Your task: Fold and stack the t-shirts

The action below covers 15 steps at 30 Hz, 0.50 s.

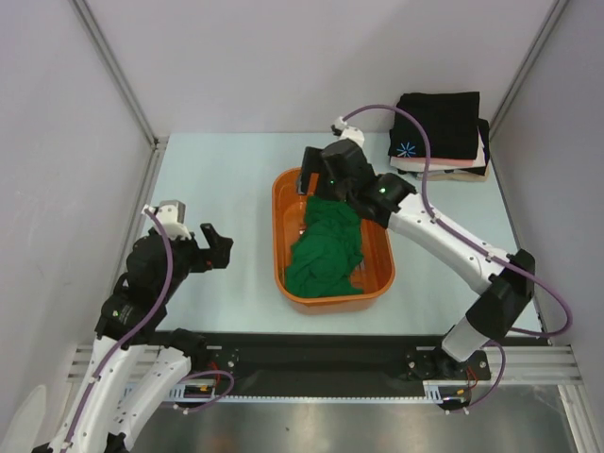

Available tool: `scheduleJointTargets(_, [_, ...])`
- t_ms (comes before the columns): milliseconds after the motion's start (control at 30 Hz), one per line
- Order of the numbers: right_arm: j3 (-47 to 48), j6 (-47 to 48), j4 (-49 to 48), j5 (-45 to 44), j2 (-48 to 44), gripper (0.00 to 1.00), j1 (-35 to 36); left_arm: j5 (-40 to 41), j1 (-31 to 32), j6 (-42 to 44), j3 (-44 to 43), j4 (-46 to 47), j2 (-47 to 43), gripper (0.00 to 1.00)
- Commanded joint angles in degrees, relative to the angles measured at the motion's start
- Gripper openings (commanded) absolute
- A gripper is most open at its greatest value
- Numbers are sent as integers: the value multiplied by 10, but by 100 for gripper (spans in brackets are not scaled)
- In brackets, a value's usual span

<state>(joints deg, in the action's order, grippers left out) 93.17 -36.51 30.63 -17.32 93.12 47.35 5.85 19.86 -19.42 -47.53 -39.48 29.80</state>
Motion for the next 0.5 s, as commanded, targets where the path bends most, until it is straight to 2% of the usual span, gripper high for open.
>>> scheduleJointTargets(0, [-32,47,21,4,-8,96,-29,-1,-1,8,-2,21,-12,100])
scheduleJointTargets(167, [-34,67,45,89,44,96,-89,3,-1,7,-2,20,-10,100])
scheduleJointTargets(467, [22,91,56,124,171,96,-96,-3,-1,8,2,21,-13,100])
